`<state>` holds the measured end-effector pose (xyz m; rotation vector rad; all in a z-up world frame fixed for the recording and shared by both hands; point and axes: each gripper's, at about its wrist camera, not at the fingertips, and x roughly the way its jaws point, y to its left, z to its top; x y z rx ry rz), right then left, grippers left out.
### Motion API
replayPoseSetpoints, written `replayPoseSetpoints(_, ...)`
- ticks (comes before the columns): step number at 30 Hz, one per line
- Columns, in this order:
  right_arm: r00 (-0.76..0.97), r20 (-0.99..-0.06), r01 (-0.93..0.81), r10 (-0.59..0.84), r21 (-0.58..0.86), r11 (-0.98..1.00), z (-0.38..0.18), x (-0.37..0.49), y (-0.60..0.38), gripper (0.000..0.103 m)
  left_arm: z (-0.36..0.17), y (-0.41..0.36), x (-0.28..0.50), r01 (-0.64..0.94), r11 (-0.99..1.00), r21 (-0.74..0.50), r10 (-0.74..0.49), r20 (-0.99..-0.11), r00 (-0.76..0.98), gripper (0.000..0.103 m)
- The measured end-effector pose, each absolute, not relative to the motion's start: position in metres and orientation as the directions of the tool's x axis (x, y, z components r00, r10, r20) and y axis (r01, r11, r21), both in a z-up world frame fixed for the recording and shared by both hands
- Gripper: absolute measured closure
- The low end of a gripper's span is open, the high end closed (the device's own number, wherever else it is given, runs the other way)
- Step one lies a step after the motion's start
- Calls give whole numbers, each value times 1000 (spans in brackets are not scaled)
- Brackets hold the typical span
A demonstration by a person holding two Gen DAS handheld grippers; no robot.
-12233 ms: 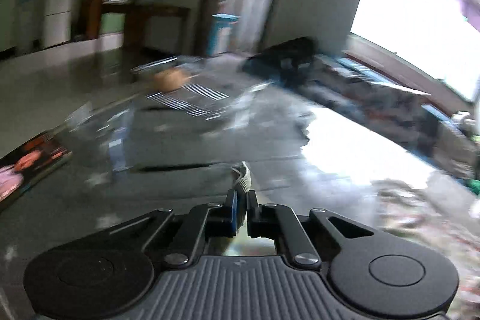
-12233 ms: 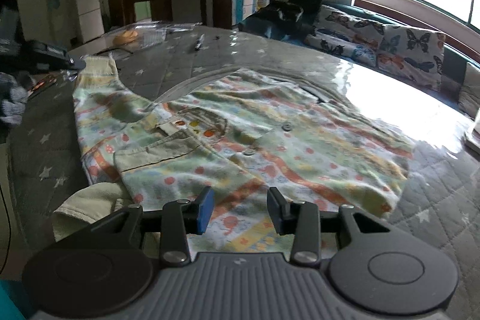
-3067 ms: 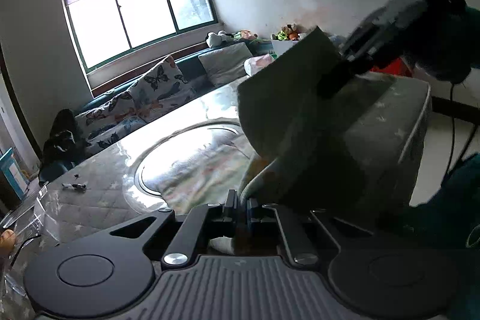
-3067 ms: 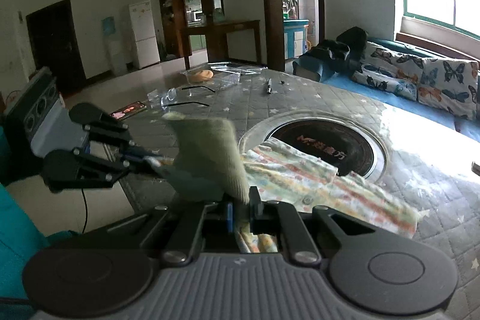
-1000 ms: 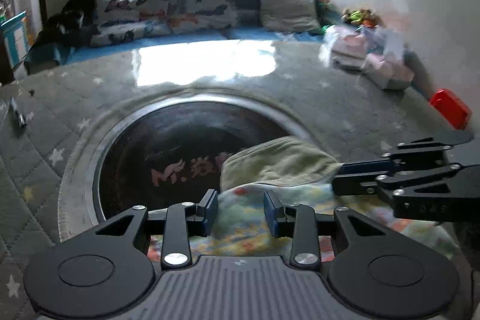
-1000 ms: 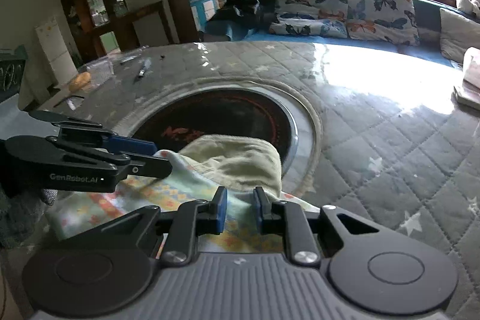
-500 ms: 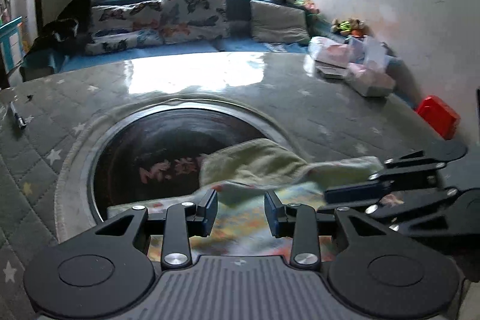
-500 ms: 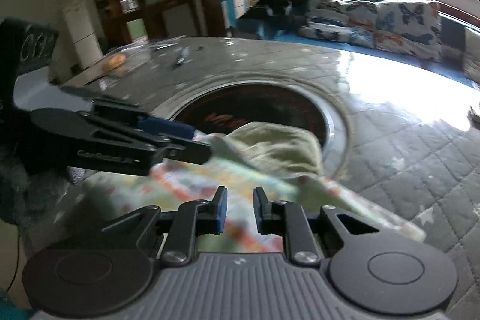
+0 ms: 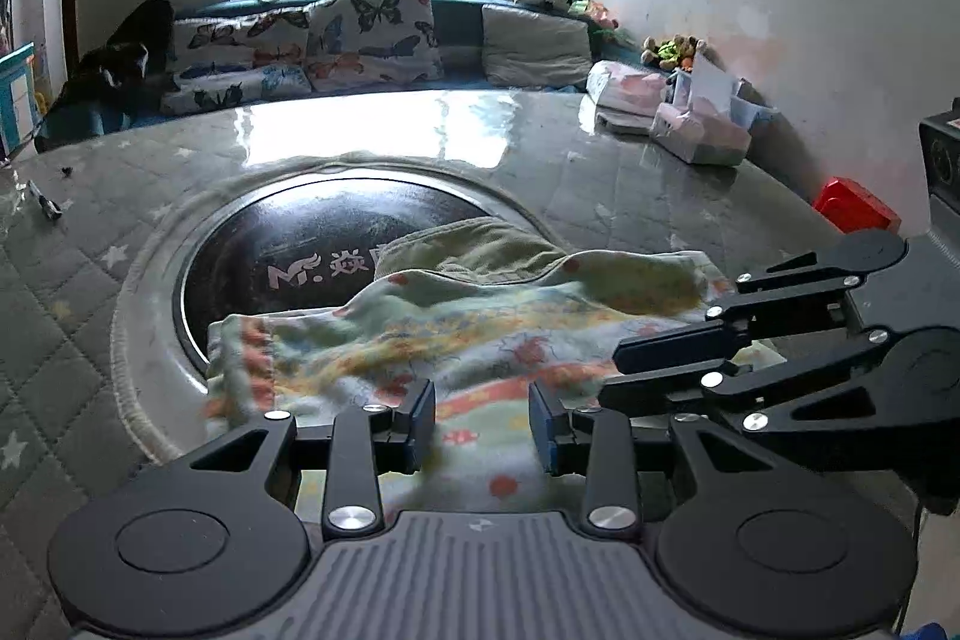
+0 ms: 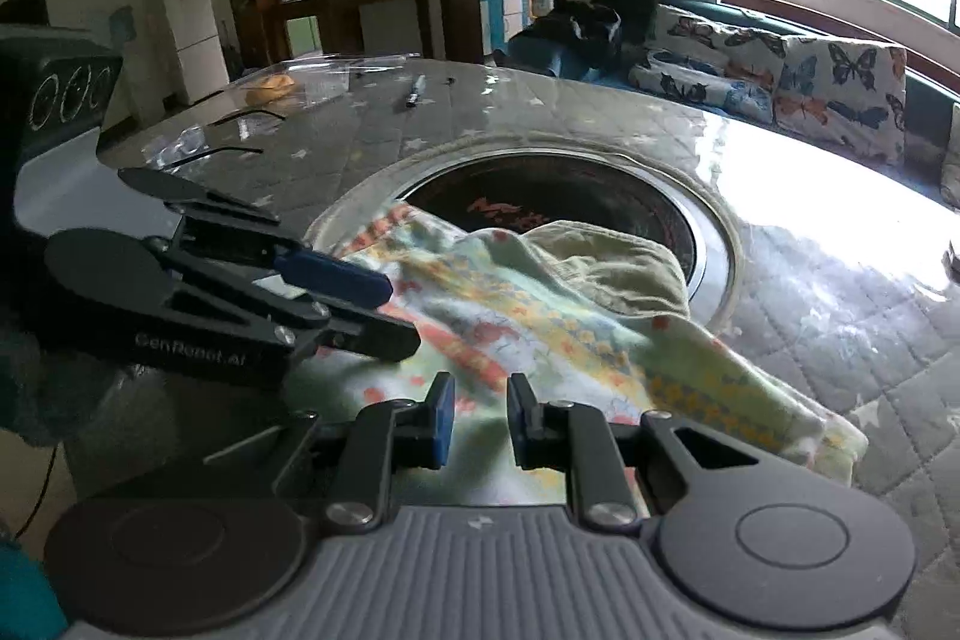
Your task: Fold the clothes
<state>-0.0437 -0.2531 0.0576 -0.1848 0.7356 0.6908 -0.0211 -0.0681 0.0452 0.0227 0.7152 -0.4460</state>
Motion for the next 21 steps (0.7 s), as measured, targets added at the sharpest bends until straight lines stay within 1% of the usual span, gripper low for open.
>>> replayPoseSetpoints(2, 530, -675, -647, 513, 68, 759, 55, -51, -252, 86, 42, -69, -30, 413, 905, -104, -381, -630, 676, 66)
replayPoseSetpoints(5, 534, -682, -647, 499, 50, 761, 48, -55, -251, 86, 29, -71, -36, 413, 907, -82, -363, -650, 668, 66)
replayPoseSetpoints(8, 542, -677, -644, 498, 47, 763, 48, -60, -253, 86, 29, -72, -41, 412, 909, -66, -355, -641, 680, 65)
replayPoseSetpoints(11, 549, -672, -641, 497, 44, 766, 49, -64, -256, 84, 34, -66, -45, 407, 910, -82, -363, -632, 685, 65)
replayPoseSetpoints(14, 554, -669, -636, 496, 44, 771, 49, -68, -258, 84, 29, -61, -46, 394, 915, -91, -357, -636, 684, 60)
replayPoseSetpoints(18, 574, -660, -594, 484, 71, 802, 41, -72, -271, 83, 27, -60, -48, 375, 921, -102, -352, -631, 692, 58)
replayPoseSetpoints(21, 602, -645, -556, 471, 84, 827, 39, -77, -283, 80, 31, -54, -50, 364, 924, -114, -352, -625, 697, 55)
